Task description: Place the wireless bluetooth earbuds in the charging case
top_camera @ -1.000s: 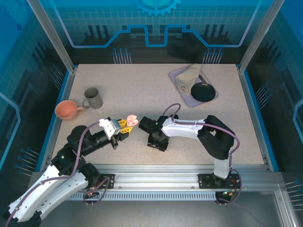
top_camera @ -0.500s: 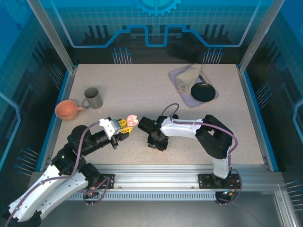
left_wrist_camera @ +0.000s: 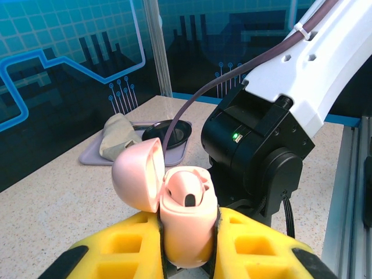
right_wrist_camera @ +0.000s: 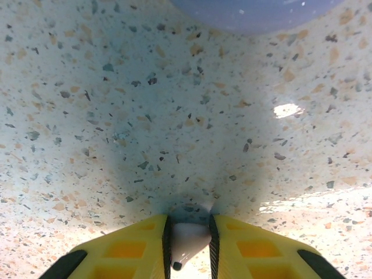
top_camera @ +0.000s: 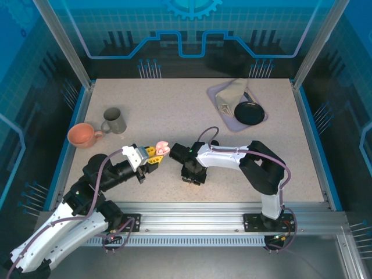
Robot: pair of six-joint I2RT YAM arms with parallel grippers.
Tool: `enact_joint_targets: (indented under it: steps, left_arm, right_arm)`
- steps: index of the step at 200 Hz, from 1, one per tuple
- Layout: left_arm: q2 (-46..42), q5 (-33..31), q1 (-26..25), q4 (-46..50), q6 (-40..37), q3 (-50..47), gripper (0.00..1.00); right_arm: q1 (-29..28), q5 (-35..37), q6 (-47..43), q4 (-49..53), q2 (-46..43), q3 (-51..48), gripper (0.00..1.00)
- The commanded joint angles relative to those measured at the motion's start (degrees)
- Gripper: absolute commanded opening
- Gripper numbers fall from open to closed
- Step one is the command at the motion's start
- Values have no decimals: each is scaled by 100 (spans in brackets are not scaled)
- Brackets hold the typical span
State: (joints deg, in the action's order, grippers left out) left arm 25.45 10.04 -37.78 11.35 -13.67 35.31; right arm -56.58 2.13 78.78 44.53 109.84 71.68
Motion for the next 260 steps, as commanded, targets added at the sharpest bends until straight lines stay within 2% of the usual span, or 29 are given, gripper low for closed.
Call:
enact_joint_targets:
  steps: [1,75,134,181,260]
  left_arm:
    - [-3,-72,-45,-59,-35,121,0]
    - [-7,-16,-45,-101,183,75,0]
    - [17,44,-44,-235,421,-74,0]
    - [194,107,-45,-509,763,-246,0]
    - [1127,404,-45,-1313,1420,-384,0]
  right_arm:
    - [36,-22,-87,-270,160,47,25]
    - [62,168,-291,-213,-130,-48,24]
    - [155,516,-573,-211,-827,-453,24]
    - [296,947,-1275,-520,-1837,-953,24]
    - [429,1487,-3375,-1858,-4269,-1590,24]
